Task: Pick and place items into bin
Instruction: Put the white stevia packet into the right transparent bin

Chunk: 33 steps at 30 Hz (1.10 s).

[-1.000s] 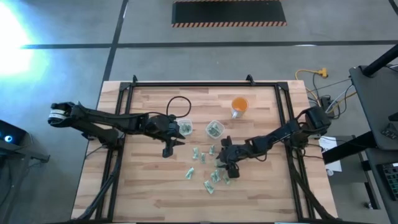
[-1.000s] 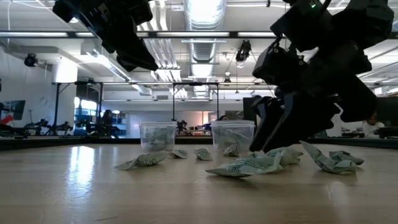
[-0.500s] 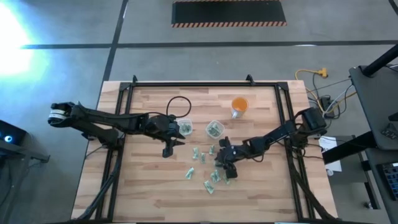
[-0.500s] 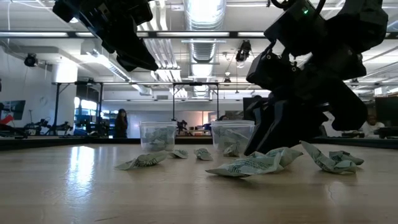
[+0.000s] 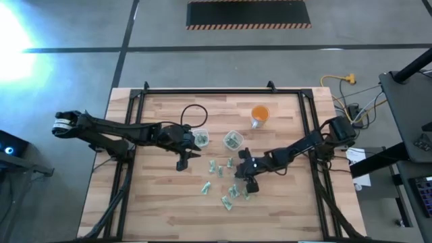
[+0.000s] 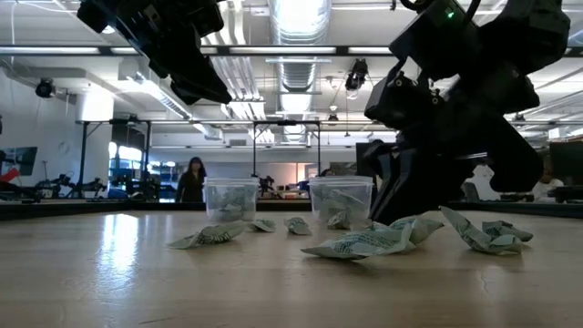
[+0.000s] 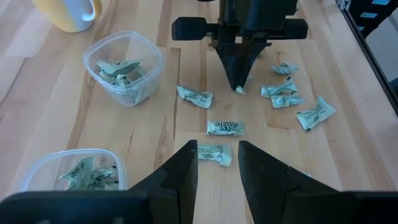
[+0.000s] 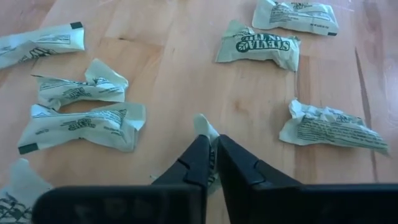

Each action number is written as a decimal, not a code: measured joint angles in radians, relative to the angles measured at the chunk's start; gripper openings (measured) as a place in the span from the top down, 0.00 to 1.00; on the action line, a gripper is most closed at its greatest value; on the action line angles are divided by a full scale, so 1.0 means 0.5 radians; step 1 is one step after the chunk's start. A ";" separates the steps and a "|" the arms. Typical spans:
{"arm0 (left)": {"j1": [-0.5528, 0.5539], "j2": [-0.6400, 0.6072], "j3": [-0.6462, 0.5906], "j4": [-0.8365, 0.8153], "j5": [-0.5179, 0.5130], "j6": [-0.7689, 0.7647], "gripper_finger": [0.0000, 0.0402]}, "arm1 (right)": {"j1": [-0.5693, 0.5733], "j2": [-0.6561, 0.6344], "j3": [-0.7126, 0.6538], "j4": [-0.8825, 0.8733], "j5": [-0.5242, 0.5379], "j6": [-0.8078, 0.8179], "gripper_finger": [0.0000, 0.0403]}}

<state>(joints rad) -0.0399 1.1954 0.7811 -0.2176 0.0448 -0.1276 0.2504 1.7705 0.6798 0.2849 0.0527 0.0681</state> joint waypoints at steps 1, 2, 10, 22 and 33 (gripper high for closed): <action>0.000 0.000 0.000 0.000 0.000 0.000 0.76 | 0.000 -0.013 -0.001 -0.006 0.001 -0.005 0.96; 0.000 0.000 0.000 0.000 0.000 0.000 0.76 | 0.000 -0.027 -0.002 -0.003 0.001 -0.014 0.97; 0.000 0.000 0.000 0.000 0.000 0.001 0.76 | -0.003 -0.222 -0.001 -0.004 0.006 -0.122 0.98; 0.000 0.000 0.000 0.002 0.000 0.001 0.76 | -0.201 -0.557 0.001 -0.089 0.404 -0.434 0.98; 0.000 0.000 0.000 0.021 0.000 0.001 0.76 | -0.621 -0.539 0.001 -0.085 0.416 -0.468 0.98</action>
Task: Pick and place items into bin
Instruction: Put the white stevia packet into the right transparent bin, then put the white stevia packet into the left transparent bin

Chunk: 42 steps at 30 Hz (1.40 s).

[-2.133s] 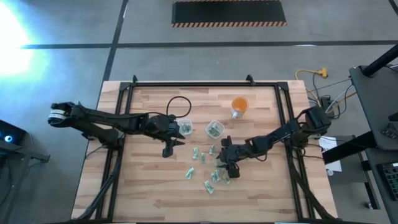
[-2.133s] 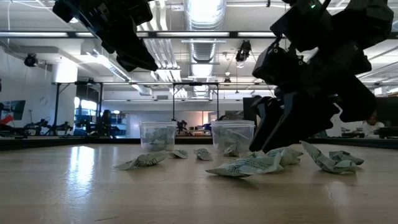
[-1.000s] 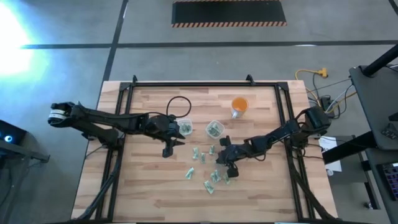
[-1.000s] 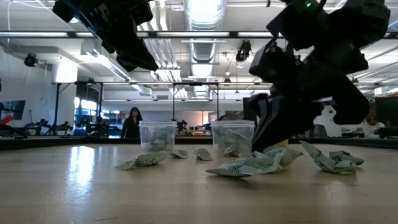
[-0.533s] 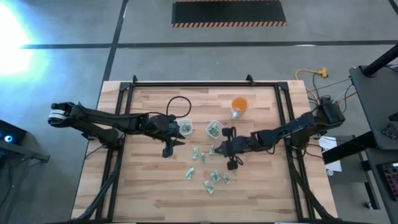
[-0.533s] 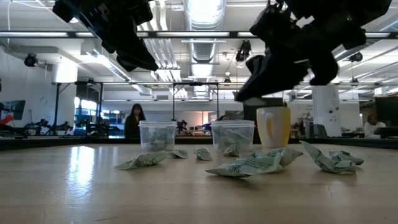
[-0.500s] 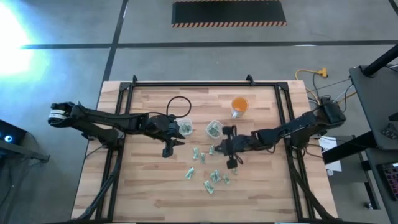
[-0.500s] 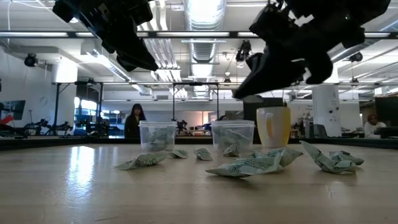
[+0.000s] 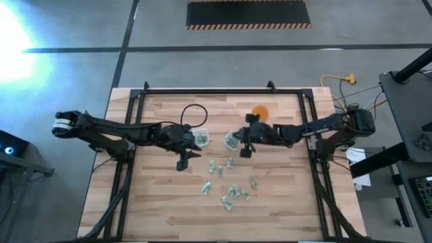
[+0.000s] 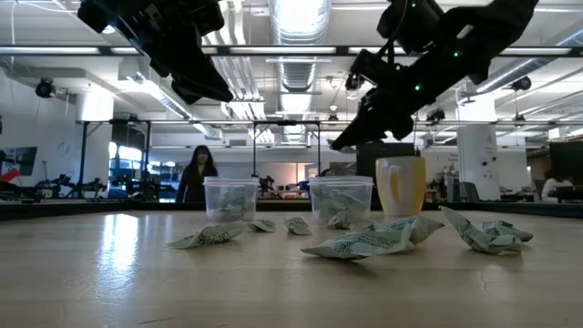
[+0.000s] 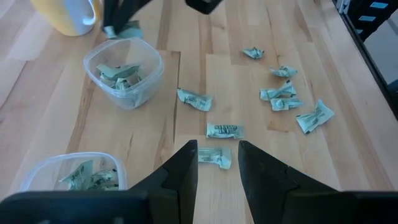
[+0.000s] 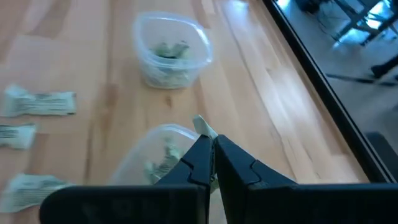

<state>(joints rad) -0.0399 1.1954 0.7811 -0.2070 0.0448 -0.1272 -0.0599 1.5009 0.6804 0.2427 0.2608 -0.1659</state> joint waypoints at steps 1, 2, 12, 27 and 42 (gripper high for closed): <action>0.000 0.000 0.000 0.001 0.000 0.000 0.76 | -0.022 0.001 0.000 0.000 -0.001 0.001 0.98; 0.000 0.000 0.000 0.001 0.000 0.001 0.76 | -0.043 0.007 0.001 0.004 -0.003 0.005 0.98; 0.000 0.000 0.000 0.013 0.000 0.004 0.76 | -0.100 0.081 0.000 -0.001 -0.150 0.004 0.86; 0.000 0.000 0.001 0.016 -0.001 0.003 0.76 | -0.100 0.041 0.000 0.082 -0.137 -0.058 0.69; 0.000 0.000 0.002 0.031 -0.047 0.002 0.76 | -0.148 0.170 0.160 0.214 0.018 -0.048 0.79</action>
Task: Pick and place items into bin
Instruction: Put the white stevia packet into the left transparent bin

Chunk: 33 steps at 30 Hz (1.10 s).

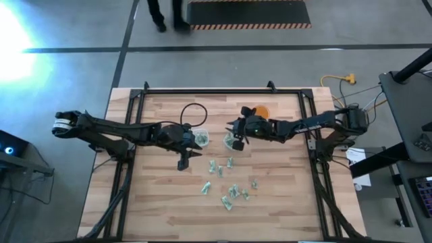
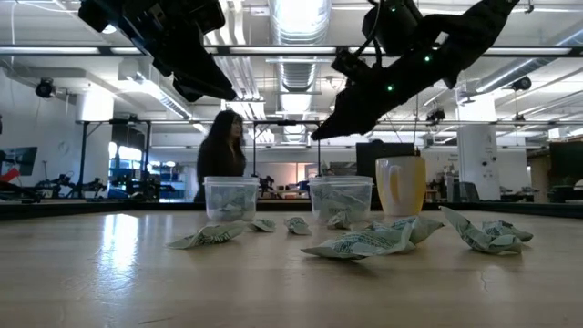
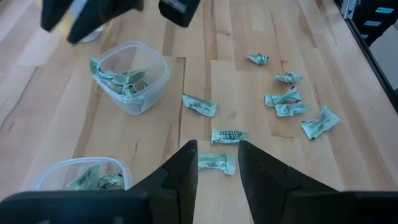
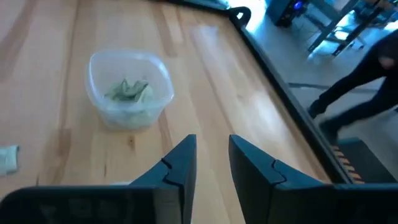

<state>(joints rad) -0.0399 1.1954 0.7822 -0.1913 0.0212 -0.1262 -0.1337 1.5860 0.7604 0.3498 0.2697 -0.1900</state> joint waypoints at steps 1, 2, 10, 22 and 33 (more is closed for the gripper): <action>0.001 0.000 0.000 0.000 0.000 -0.002 0.76 | 0.000 0.034 0.024 -0.030 -0.001 -0.007 0.80; 0.000 0.000 0.000 0.001 0.000 -0.011 0.76 | 0.000 0.069 0.052 -0.067 -0.002 -0.014 0.80; -0.001 0.000 -0.001 -0.015 0.002 -0.050 0.76 | -0.009 0.214 0.239 -0.347 0.051 0.009 0.83; -0.001 0.000 -0.002 -0.015 0.002 -0.035 0.76 | 0.015 0.135 0.392 -1.071 0.042 0.115 0.84; -0.004 0.000 -0.003 -0.015 0.002 -0.037 0.76 | 0.204 -0.108 0.359 -1.074 0.028 0.033 0.85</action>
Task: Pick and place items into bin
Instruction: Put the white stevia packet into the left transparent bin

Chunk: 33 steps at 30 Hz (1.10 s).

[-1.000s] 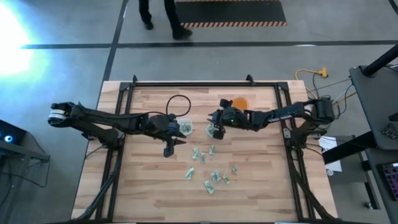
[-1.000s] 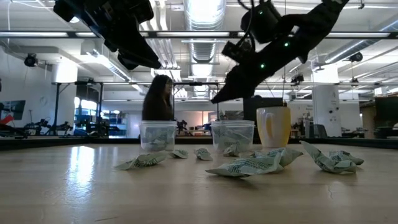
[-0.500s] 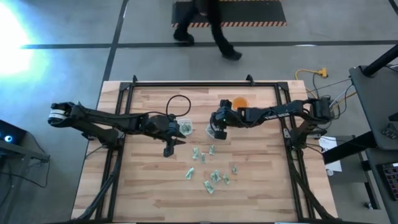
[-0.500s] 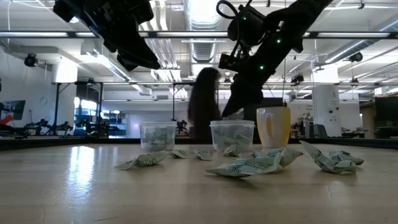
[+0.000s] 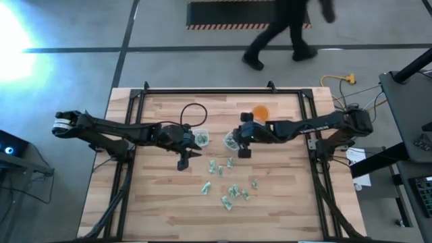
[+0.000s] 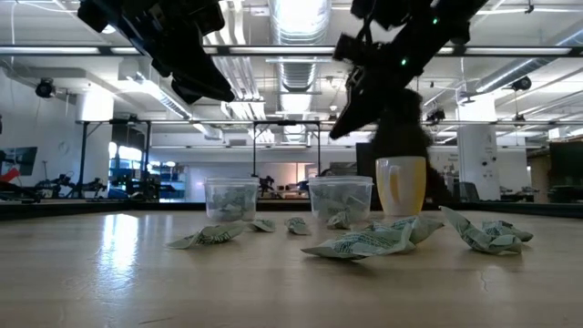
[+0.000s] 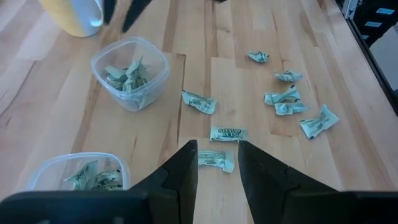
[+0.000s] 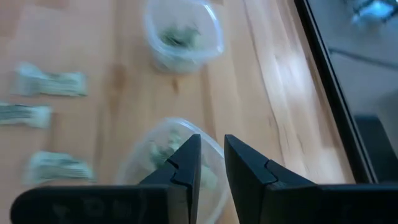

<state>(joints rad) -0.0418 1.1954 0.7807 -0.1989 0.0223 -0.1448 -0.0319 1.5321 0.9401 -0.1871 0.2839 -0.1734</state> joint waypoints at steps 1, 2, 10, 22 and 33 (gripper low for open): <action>-0.004 0.000 -0.001 -0.001 -0.001 -0.001 0.76 | 0.025 -0.031 -0.002 -0.006 -0.008 -0.021 0.85; -0.010 0.000 -0.003 -0.001 -0.001 -0.004 0.76 | 0.053 -0.061 -0.002 -0.014 -0.015 -0.037 0.85; -0.084 0.066 -0.004 -0.006 0.001 -0.009 0.76 | 0.248 -0.347 -0.104 -0.115 -0.113 -0.093 0.86; -0.220 0.136 -0.005 -0.044 -0.008 -0.069 0.76 | 0.381 -0.970 -0.584 -0.045 -0.118 0.023 0.86; -0.285 0.014 -0.005 -0.050 -0.121 -0.111 0.76 | 0.529 -1.416 -0.912 0.289 -0.119 0.027 0.86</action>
<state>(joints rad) -0.1842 1.2023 0.7784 -0.2241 -0.0380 -0.2001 0.2324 0.8240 0.4840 -0.0425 0.2242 -0.1600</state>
